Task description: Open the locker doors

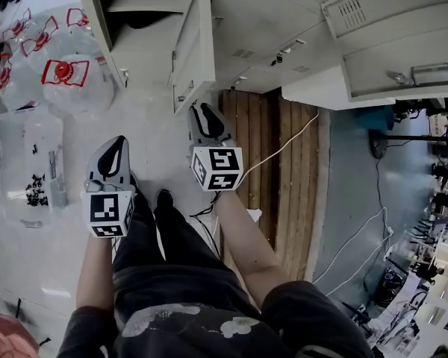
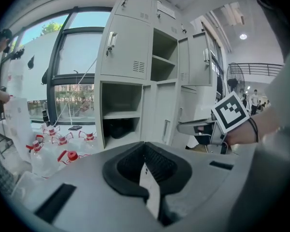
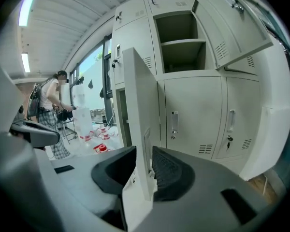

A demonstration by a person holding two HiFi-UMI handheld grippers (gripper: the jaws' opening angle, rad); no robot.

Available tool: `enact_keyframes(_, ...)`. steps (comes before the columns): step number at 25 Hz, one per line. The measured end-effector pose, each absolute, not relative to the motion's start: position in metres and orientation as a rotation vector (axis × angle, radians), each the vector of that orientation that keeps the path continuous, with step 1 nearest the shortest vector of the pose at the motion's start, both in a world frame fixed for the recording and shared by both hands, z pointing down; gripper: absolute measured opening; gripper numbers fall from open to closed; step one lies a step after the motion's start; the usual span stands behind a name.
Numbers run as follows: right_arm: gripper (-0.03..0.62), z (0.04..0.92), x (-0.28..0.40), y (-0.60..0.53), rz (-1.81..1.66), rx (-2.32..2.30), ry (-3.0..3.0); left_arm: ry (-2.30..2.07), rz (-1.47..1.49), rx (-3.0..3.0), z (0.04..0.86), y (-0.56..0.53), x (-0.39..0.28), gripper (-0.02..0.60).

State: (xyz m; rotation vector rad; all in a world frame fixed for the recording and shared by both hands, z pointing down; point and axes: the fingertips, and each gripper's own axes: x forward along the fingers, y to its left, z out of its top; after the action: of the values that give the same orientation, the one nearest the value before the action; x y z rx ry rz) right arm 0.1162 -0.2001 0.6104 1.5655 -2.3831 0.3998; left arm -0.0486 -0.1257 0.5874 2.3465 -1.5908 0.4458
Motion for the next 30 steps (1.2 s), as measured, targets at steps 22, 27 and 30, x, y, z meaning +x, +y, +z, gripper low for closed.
enact_keyframes(22,0.319,0.329,0.088,-0.165,0.205,1.555,-2.846,-1.954,0.339,2.438,0.393,-0.073,-0.112,0.009)
enact_keyframes(27,0.319,0.293,0.058,-0.158,0.172,1.511,-2.928,-2.050,0.280,2.432,0.356,-0.059,-0.138,0.009)
enact_keyframes(30,0.319,0.282,0.025,-0.165,0.144,1.435,-2.962,-2.123,0.215,2.392,0.339,-0.065,-0.163,0.009)
